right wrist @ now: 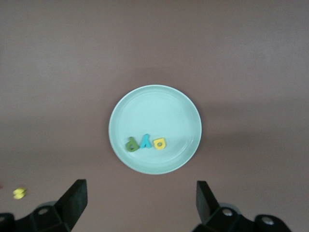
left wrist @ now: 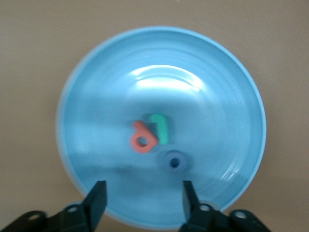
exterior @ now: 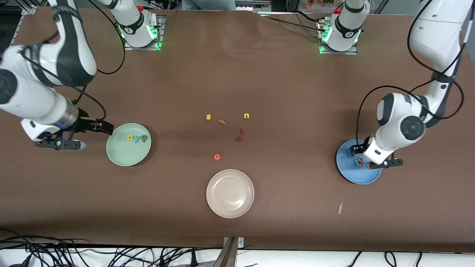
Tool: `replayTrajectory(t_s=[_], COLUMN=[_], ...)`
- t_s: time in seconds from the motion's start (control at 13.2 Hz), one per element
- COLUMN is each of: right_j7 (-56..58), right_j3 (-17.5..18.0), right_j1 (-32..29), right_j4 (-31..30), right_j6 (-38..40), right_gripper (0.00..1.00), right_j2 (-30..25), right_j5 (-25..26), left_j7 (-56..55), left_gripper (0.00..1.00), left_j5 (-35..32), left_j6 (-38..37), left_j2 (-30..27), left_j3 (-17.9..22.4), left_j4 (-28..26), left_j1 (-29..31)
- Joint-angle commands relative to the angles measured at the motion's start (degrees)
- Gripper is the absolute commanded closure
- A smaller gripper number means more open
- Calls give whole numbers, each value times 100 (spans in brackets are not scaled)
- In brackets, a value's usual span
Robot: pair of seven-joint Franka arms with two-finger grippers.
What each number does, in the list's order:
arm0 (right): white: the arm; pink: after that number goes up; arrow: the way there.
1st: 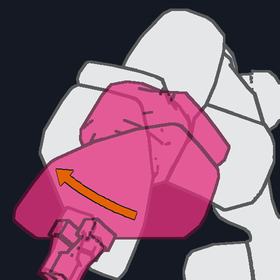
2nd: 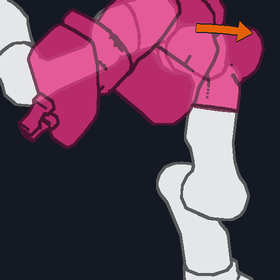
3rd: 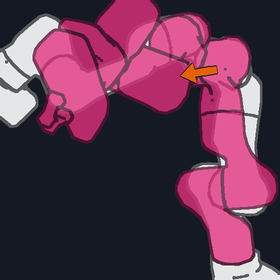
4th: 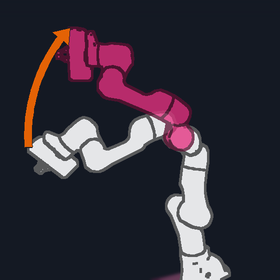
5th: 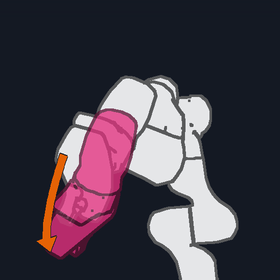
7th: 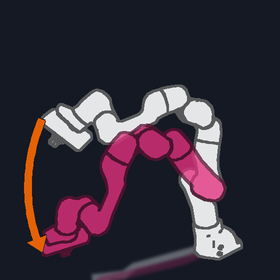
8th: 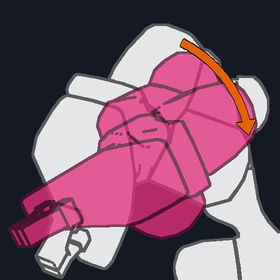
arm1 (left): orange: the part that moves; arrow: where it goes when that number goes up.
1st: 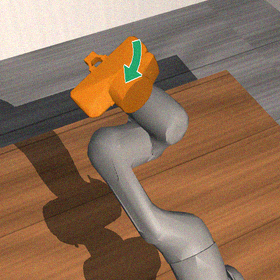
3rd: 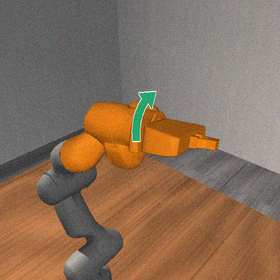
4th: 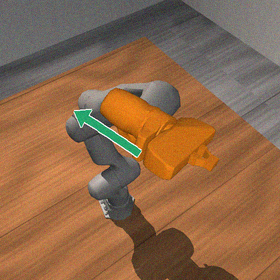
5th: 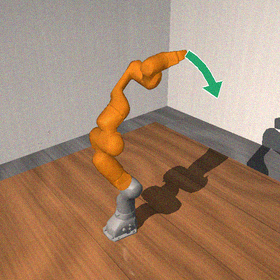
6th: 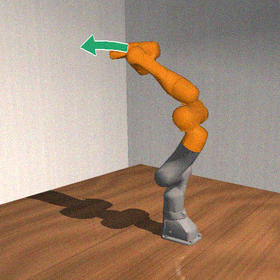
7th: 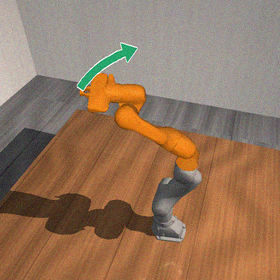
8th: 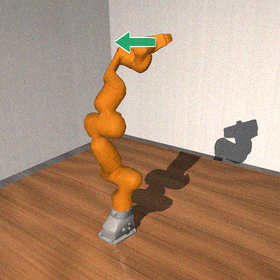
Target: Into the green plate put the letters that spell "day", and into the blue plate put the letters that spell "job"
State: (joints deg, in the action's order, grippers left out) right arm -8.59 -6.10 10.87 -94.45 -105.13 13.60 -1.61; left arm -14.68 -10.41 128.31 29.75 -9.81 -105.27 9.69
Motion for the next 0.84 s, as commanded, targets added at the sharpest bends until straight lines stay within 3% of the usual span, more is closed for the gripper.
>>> replayTrajectory(t_s=[0.0,0.23,0.46,0.53,0.76], right_j7=[138,269,340,340,314], right_j3=[38,64,73,73,73], right_j1=[-41,-41,-41,-41,-33], right_j4=[697,1253,1184,1122,964], right_j6=[816,1503,1609,1575,1522], right_gripper=[0,0,0,0,0], right_j2=[-120,-173,-313,-366,-454], right_j5=[-199,-138,-94,-33,-6], left_j7=[237,229,551,954,1266], left_gripper=[0,0,0,0,0], left_j5=[-75,-58,12,396,1347], left_j6=[-604,-1156,-1860,-1931,-2159], left_j2=[-100,-346,-802,-969,-1855], left_j3=[-65,-56,-65,-39,811], left_j4=[384,577,842,833,728], left_j1=[260,287,585,612,80])
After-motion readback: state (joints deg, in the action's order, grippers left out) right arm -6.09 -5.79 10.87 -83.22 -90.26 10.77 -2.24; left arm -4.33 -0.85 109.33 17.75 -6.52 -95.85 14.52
